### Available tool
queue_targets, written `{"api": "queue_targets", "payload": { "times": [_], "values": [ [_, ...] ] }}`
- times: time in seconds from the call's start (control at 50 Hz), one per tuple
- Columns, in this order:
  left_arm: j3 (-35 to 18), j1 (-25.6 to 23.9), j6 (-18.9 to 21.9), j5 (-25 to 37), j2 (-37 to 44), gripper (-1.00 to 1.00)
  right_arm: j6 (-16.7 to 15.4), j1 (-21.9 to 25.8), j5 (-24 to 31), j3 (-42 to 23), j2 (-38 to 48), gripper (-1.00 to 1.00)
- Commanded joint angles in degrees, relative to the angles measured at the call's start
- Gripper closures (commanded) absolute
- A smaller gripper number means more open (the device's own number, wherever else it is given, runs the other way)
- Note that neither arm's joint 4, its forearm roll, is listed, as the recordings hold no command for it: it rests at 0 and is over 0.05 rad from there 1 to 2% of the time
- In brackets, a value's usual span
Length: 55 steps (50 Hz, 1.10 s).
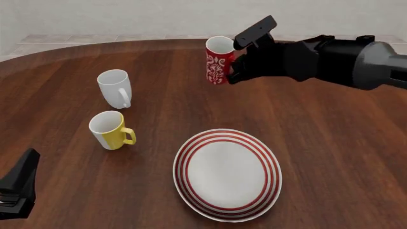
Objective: Pick up the red mug and put it on the plate
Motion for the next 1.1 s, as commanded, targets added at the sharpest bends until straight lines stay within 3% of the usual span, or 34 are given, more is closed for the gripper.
{"api": "queue_targets", "payload": {
  "times": [0.02,0.68,1.1],
  "values": [
    [-0.05,-0.19,-0.10,0.08,0.00,-1.00,-0.59,0.88,-1.38,8.33,-8.27,1.00],
    [-0.10,-0.22,-0.26,-0.05,-0.01,-1.00,-1.54,1.89,-0.55,23.95,-24.35,1.00],
    [-0.24,-0.17,-0.41,-0.06,-0.02,-1.00,-0.77,4.01,0.88,29.06,-30.60,1.00]
  ]
}}
